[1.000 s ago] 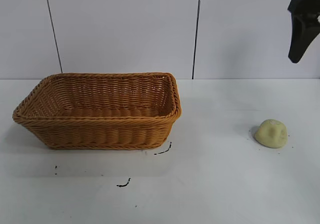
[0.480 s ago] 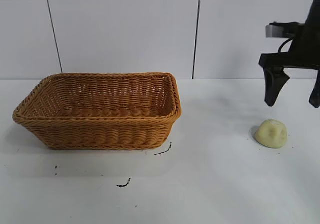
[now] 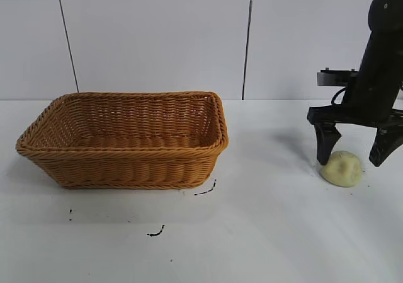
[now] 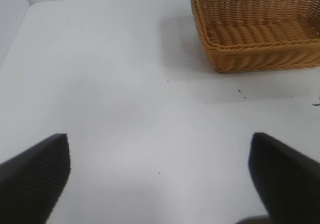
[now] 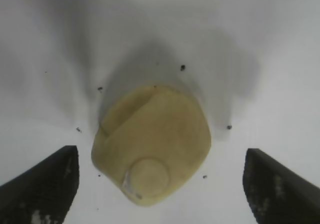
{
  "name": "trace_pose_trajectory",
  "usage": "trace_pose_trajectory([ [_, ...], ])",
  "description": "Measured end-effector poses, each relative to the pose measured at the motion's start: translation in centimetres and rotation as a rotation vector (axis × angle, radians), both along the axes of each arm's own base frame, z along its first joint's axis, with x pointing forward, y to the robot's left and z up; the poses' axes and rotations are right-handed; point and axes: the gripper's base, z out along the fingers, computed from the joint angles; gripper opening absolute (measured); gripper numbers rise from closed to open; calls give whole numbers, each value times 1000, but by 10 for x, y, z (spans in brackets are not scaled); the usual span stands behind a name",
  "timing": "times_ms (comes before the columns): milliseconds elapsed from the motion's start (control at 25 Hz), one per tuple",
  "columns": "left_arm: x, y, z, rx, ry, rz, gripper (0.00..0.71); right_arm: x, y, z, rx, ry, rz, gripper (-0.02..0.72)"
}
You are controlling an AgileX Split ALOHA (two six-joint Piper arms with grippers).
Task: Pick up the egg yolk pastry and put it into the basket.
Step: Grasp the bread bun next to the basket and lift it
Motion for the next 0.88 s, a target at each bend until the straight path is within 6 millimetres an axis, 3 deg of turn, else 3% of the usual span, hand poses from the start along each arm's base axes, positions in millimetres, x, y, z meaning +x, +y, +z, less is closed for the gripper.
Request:
trace_pose_trajectory([
  [360,0,0,0,0,0,0,697,0,0,-13,-2,27,0,632],
  [440,0,0,0,0,0,0,697,-1,1,-13,5,38,-4,603],
  [520,0,0,0,0,0,0,697,-2,1,-13,12,49,-8,535],
  [760,0,0,0,0,0,0,697,-3,1,-13,14,56,-7,233],
  [880,0,0,0,0,0,0,697,-3,1,-12,15,55,-7,150],
])
